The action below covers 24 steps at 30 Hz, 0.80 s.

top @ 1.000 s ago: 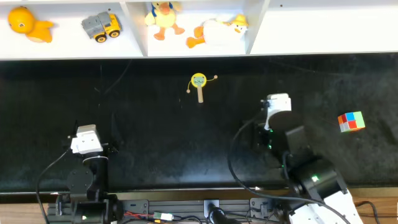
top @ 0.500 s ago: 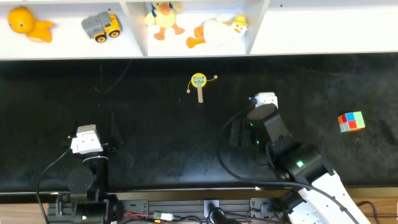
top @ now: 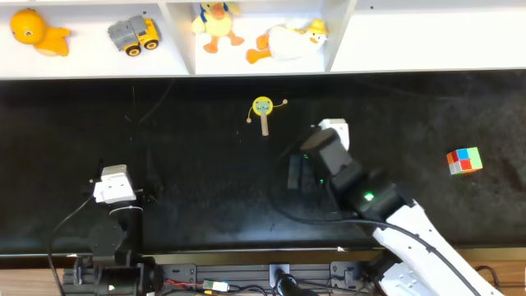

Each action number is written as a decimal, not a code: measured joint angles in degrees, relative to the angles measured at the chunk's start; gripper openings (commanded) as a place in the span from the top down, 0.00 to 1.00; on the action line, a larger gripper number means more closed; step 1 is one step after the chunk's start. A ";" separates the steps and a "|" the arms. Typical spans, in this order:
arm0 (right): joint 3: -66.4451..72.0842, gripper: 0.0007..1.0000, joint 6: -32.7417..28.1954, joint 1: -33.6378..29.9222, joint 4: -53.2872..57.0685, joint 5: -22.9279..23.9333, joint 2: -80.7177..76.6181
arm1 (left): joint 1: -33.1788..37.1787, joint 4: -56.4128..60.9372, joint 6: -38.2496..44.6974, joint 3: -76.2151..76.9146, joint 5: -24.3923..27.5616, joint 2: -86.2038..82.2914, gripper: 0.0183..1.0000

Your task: Store Toys

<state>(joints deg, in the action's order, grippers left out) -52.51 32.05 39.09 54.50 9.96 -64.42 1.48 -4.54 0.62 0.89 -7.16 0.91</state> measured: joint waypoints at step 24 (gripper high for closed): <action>-1.66 0.00 7.13 6.01 -11.82 9.90 -15.82 | 0.00 -0.02 0.00 0.00 0.00 0.00 0.00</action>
<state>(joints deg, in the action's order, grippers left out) -54.17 39.18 45.10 42.68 19.86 -80.25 1.48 -4.56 0.62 0.89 -7.16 0.91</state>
